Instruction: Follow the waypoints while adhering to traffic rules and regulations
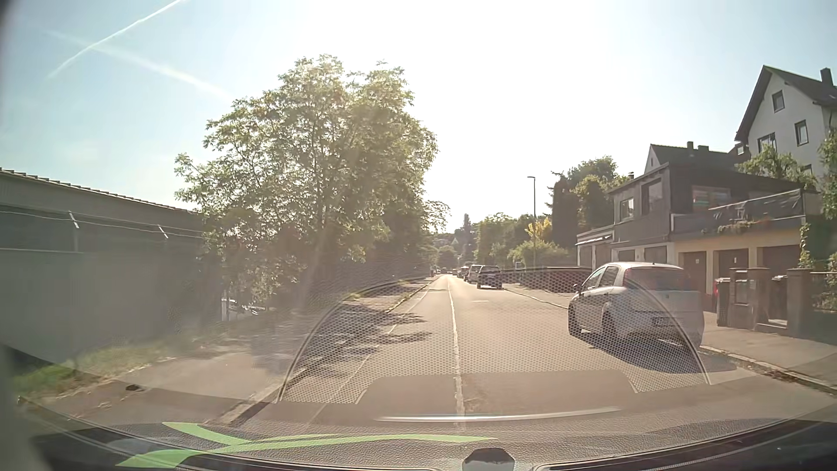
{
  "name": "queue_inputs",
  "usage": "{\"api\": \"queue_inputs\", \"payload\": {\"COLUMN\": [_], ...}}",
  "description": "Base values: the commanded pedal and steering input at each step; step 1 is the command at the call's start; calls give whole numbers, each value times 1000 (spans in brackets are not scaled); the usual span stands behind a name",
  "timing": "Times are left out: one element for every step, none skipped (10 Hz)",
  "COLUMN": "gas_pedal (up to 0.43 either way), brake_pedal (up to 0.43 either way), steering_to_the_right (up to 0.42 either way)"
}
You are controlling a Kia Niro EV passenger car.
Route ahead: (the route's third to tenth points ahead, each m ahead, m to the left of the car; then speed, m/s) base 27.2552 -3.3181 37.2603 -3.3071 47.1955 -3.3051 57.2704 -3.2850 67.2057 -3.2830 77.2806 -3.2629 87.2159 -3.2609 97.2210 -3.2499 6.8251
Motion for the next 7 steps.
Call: {"api": "queue_inputs", "payload": {"gas_pedal": [98, 98, 98, 98, 98, 98, 98], "brake_pedal": [0, 0, 0, 0, 0, 0, 0], "steering_to_the_right": [10, 9, 6, 5, 5, 1, 0]}}
